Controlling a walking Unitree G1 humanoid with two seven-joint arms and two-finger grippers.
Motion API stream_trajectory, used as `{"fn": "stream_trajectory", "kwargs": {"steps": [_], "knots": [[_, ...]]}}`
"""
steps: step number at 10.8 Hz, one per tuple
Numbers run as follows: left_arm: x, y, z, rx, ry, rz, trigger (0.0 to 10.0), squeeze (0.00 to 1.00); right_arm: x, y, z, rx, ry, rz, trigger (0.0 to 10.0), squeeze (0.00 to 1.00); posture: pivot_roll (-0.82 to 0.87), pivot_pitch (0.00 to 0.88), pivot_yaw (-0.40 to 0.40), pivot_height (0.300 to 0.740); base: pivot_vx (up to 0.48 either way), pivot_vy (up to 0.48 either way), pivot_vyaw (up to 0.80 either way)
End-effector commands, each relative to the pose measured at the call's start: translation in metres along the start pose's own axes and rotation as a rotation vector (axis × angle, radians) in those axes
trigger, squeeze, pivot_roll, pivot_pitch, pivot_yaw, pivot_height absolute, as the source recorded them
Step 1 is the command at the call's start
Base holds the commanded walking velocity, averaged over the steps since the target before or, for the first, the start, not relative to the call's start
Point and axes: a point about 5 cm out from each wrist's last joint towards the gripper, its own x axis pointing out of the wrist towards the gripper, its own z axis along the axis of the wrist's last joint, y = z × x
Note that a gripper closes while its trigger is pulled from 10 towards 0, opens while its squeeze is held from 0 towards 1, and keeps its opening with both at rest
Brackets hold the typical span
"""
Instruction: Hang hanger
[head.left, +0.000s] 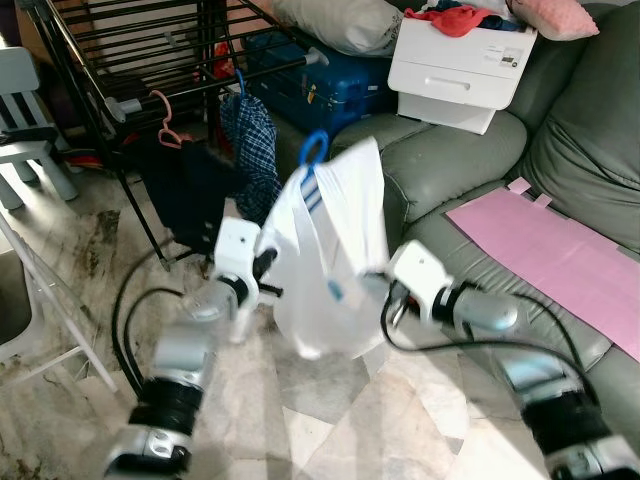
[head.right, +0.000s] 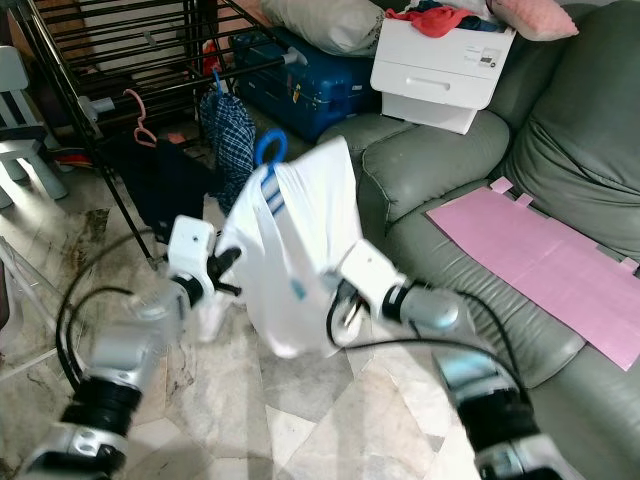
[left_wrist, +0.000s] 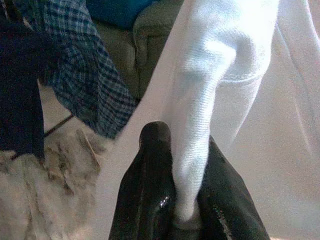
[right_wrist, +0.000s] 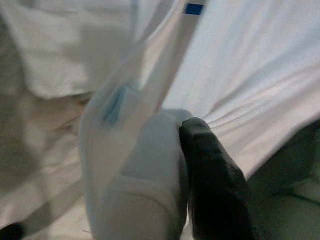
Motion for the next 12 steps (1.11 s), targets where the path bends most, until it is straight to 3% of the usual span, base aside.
{"fn": "stream_trajectory", "kwargs": {"steps": [1,2,3,6,7,8,10,11,12], "knots": [[-0.002,0.012,0.027,0.033,-0.113,-0.006,0.0,0.0,-0.007,-0.01,-0.005,-0.043,0.03,-0.036,10.0,1.0,-0.12,0.0,-0.007,0.74,0.0,0.0,0.0],[-0.004,0.015,0.027,0.074,-0.128,-0.052,0.0,0.0,-0.011,-0.015,-0.003,-0.08,0.022,-0.021,10.0,1.0,-0.12,0.0,-0.008,0.74,0.0,0.0,0.0],[-0.006,0.02,0.022,0.12,-0.097,-0.07,0.0,0.0,-0.015,-0.016,-0.003,-0.174,0.038,0.004,10.0,1.0,-0.12,0.0,-0.008,0.74,0.0,0.0,0.0],[-0.009,0.027,0.02,0.196,-0.091,-0.121,0.0,0.0,-0.024,-0.018,0.0,-0.254,0.046,0.075,10.0,1.0,-0.13,0.0,-0.009,0.74,0.0,0.0,0.0],[-0.009,0.03,0.019,0.199,-0.089,-0.1,0.0,0.0,-0.026,-0.022,-0.002,-0.323,0.096,0.078,10.0,1.0,-0.13,0.0,-0.011,0.74,0.0,0.0,0.0],[-0.008,0.031,0.02,0.192,-0.096,-0.085,0.0,0.0,-0.021,-0.039,-0.004,-0.338,0.114,-0.107,10.0,1.0,-0.13,0.0,-0.015,0.74,0.0,0.0,0.0],[-0.007,0.027,0.019,0.192,-0.106,-0.093,0.0,0.0,-0.017,-0.044,-0.007,-0.211,0.086,-0.218,10.0,1.0,-0.13,0.0,-0.018,0.74,0.0,0.0,0.0],[-0.007,0.029,0.018,0.189,-0.108,-0.078,0.0,0.0,-0.016,-0.051,-0.002,-0.089,0.009,-0.315,10.0,1.0,-0.13,0.0,-0.017,0.74,0.0,0.0,0.0],[-0.007,0.034,0.017,0.186,-0.097,-0.042,0.0,0.0,-0.012,-0.053,0.003,0.131,-0.093,-0.377,10.0,1.0,-0.13,0.0,-0.015,0.74,0.0,0.0,0.0]]}}
